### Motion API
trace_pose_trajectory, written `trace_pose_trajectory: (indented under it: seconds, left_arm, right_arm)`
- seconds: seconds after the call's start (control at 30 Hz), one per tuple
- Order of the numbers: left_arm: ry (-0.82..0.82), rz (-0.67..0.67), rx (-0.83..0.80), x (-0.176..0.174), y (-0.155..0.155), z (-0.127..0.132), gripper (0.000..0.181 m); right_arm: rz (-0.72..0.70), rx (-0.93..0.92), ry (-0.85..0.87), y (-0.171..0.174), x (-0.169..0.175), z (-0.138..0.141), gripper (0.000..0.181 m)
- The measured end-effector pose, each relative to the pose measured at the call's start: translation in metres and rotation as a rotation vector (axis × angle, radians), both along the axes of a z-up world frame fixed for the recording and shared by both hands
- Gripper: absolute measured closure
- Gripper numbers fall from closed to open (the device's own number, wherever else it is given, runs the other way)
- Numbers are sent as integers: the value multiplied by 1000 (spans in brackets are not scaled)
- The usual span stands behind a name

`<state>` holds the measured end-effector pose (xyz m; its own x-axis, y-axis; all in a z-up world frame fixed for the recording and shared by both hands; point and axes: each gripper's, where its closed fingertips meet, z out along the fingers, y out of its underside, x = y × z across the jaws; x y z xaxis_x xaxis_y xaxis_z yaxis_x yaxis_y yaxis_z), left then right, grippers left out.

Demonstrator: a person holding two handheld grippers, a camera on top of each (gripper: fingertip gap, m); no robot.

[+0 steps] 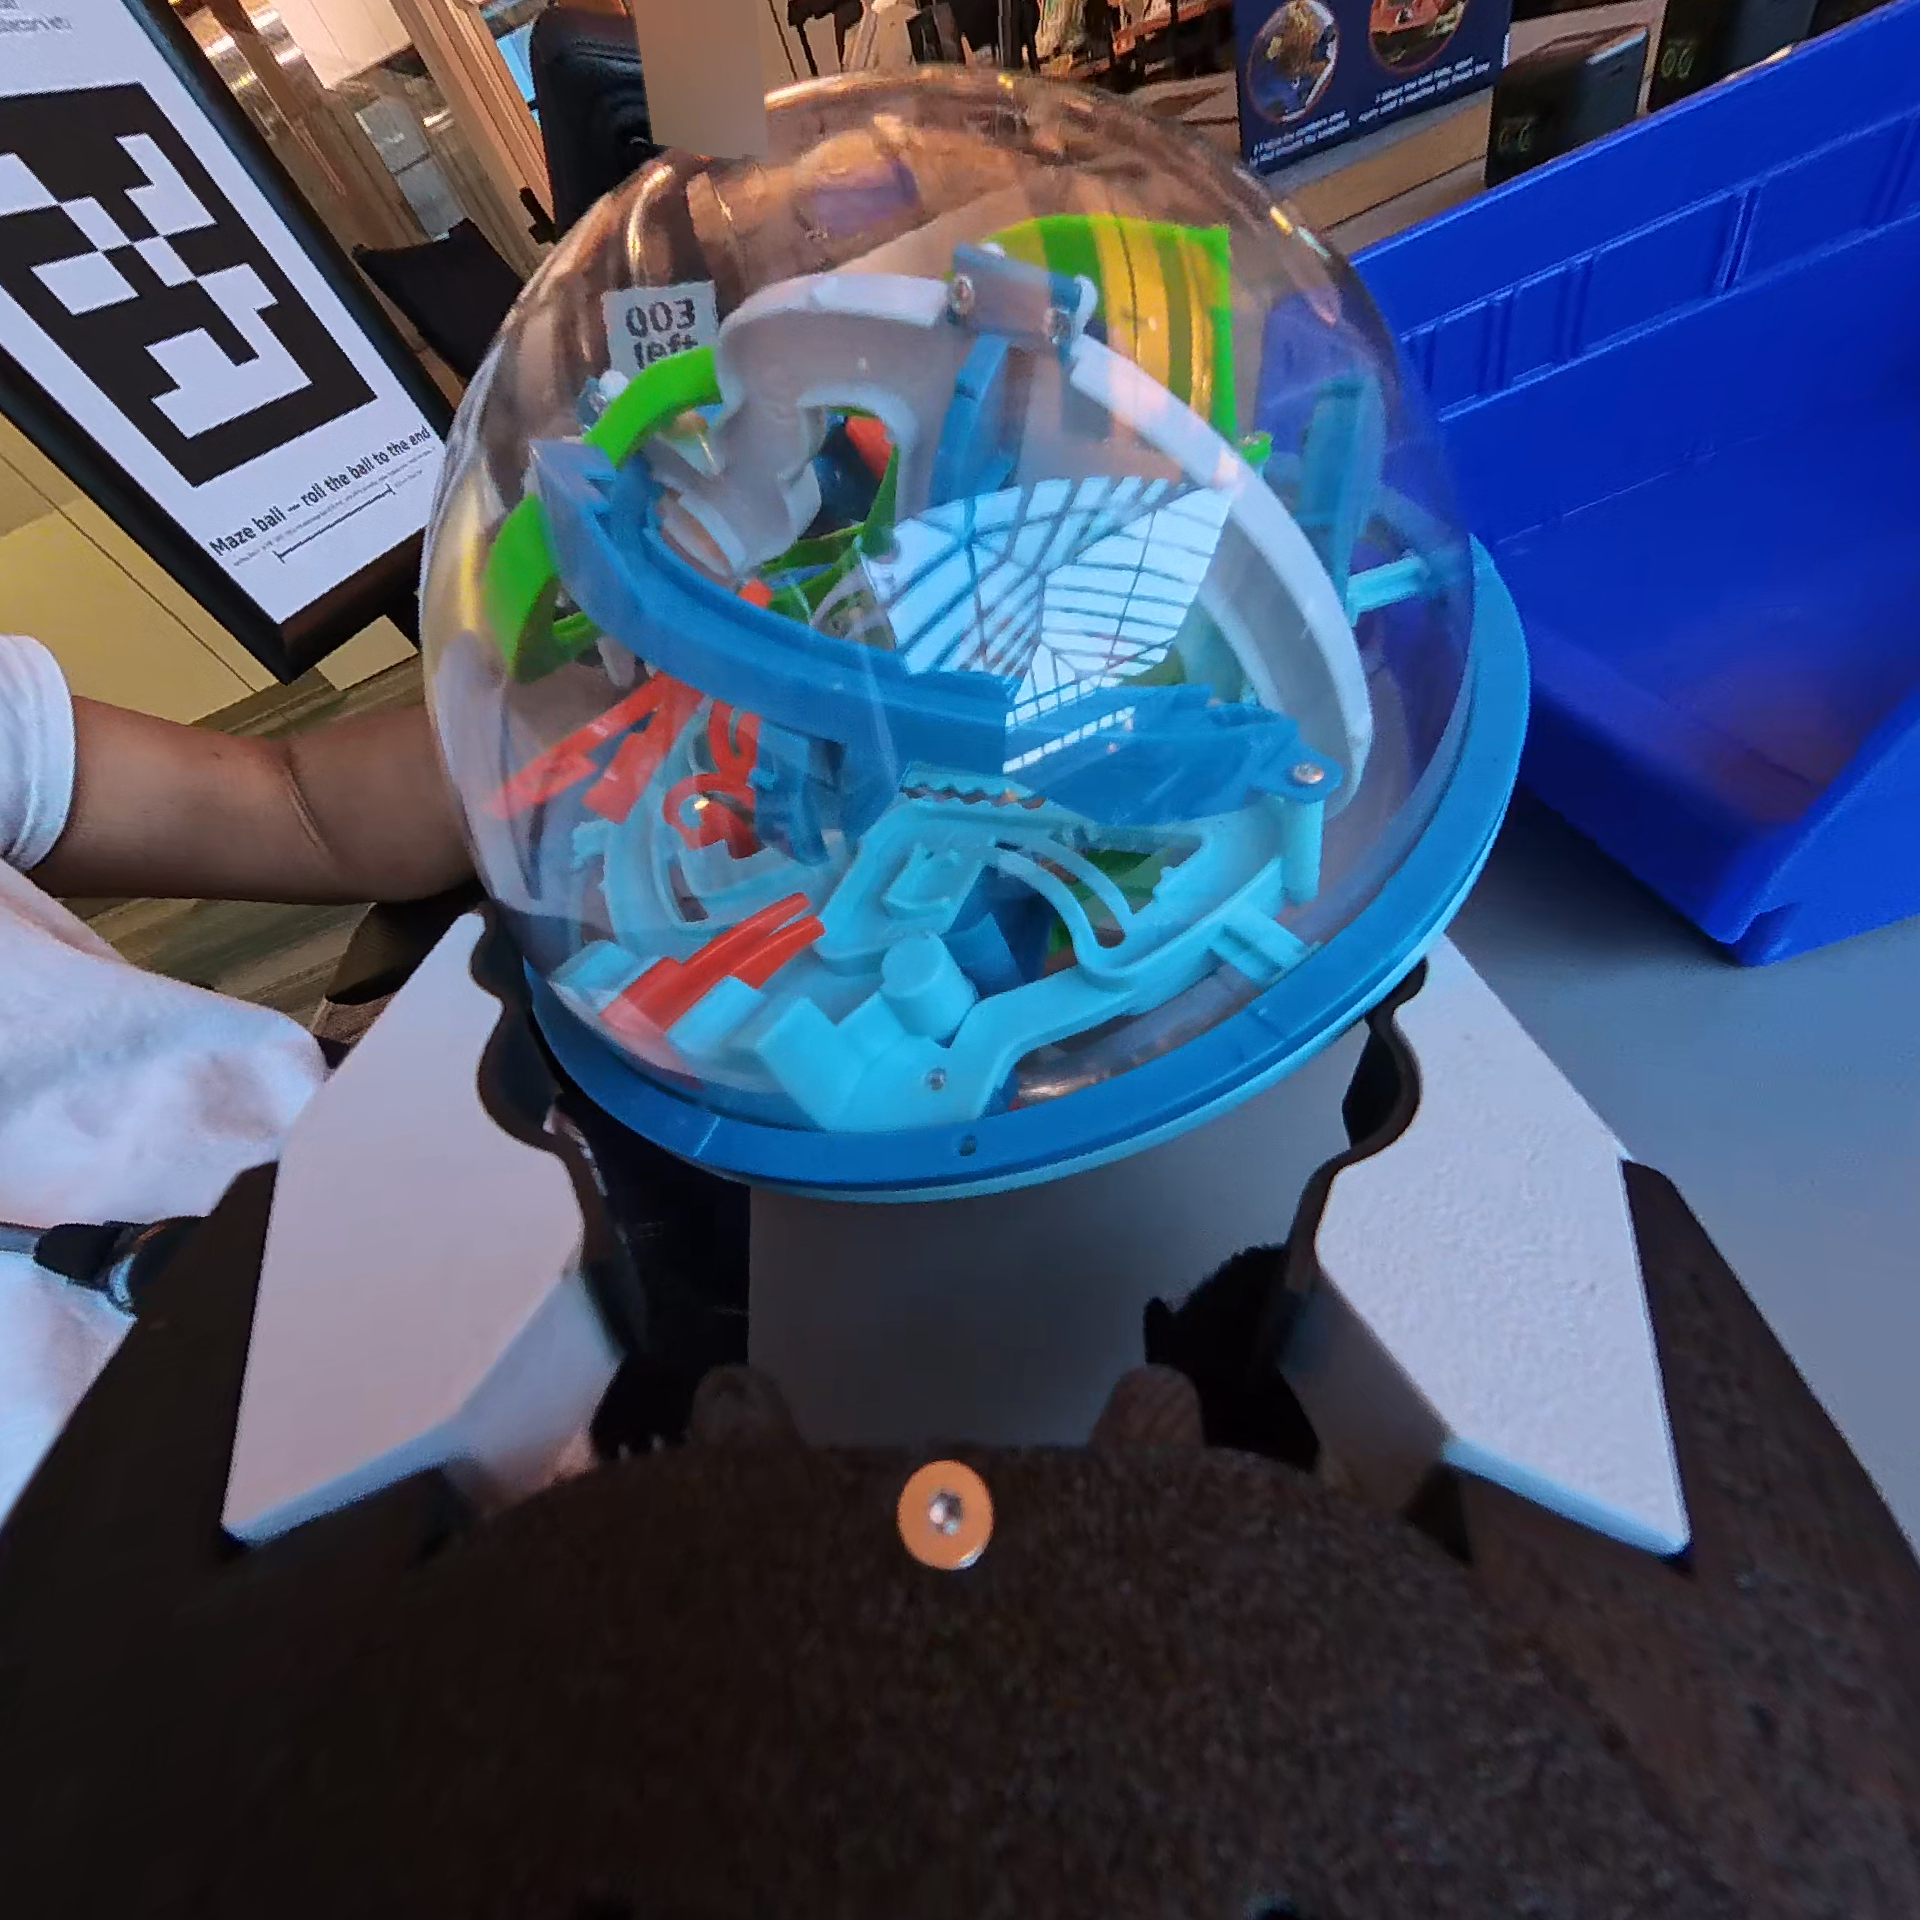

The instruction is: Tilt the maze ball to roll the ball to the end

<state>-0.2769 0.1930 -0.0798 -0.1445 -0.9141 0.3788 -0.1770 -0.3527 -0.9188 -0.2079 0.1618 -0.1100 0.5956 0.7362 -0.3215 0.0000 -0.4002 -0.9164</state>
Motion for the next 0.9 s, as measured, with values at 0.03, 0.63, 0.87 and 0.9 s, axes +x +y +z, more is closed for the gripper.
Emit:
trace_pose_trajectory:
  seconds: [0.03, 0.63, 0.87, 0.9]
  left_arm:
    - [-4, -2, 8, 0, -1, 0, 64]
    - [50, -55, -69, 3, -6, -21, 61]
    - [59, -59, -63, 3, -8, -19, 62]
    - [72, -69, -58, 2, -9, -21, 62]
  right_arm:
    - [-1, 18, -5, 0, 0, 0, 29]
    - [-19, 13, -156, 1, 8, 11, 27]
    - [-21, 32, -115, -1, 9, 11, 27]
    - [-15, 36, -117, -1, 9, 12, 27]
